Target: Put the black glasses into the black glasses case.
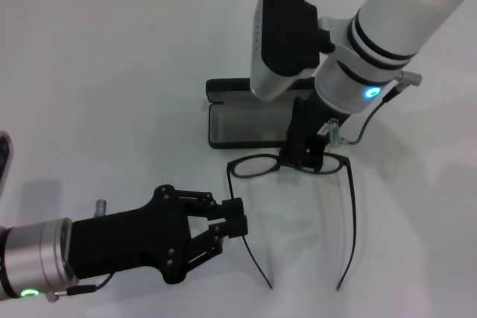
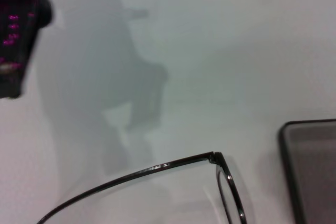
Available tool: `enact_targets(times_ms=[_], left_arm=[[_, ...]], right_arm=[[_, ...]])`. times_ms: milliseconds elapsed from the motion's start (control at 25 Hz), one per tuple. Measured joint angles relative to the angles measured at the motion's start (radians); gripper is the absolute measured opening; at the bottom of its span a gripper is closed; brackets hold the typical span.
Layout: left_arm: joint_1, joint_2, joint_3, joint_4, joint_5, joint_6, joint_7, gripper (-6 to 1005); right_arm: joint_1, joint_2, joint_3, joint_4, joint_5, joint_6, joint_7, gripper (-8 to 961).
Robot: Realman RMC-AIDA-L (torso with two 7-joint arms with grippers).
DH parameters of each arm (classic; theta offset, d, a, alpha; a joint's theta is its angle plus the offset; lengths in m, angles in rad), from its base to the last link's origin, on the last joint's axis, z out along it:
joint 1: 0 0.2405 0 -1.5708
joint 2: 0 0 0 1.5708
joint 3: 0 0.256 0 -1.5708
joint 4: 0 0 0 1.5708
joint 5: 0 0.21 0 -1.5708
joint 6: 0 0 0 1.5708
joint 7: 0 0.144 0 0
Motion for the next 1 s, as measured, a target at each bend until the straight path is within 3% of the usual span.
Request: enact_targets(times_ms=[280,520,840,1000], left_arm=[[-0.008,0.000,-0.007,0.000,-0.033,0.022,-0.008,192],[-0.022,0.001,-0.005,0.004,-0.112,0.059,-0.001,191],[-0.067,0.001,0.000,0.002,-0.239,0.153,-0.004,191],[-0.115,0.001,0.000,0.001,-0.260,0.165,-0.002,168]], right_arm=[[-0.182,0.000,0.061,-0.309,-0.102,-0.083,0.020,48],[-0.313,-0.003,0.175,-0.521,-0.112,-0.146,0.017,49],[-0.437,-0.006,0.326,-0.706,-0.063,-0.203,-0.008,50],[-0.517,-0.006,0.419,-0.779,0.065,-0.195,-0.053,51]])
